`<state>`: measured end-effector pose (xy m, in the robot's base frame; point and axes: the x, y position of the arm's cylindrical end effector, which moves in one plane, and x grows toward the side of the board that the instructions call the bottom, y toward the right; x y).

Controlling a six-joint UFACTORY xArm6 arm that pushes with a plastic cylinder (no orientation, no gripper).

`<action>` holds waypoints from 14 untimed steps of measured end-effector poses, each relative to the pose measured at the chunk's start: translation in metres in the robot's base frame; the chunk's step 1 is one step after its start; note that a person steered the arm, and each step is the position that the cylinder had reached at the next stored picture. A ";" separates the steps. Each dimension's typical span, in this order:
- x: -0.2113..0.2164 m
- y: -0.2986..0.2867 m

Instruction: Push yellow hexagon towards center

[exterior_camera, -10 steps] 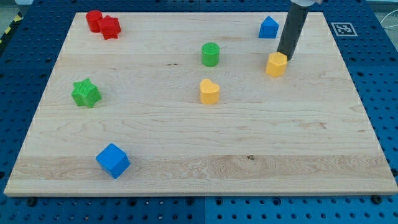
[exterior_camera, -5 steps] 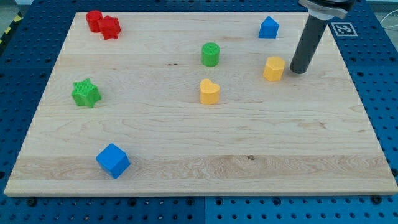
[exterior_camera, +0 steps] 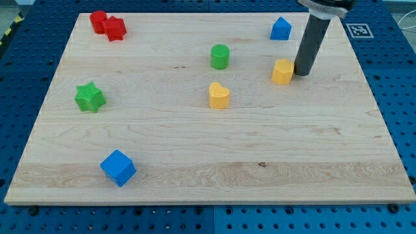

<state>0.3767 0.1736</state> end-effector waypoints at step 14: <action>-0.009 -0.052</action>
<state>0.3678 0.1219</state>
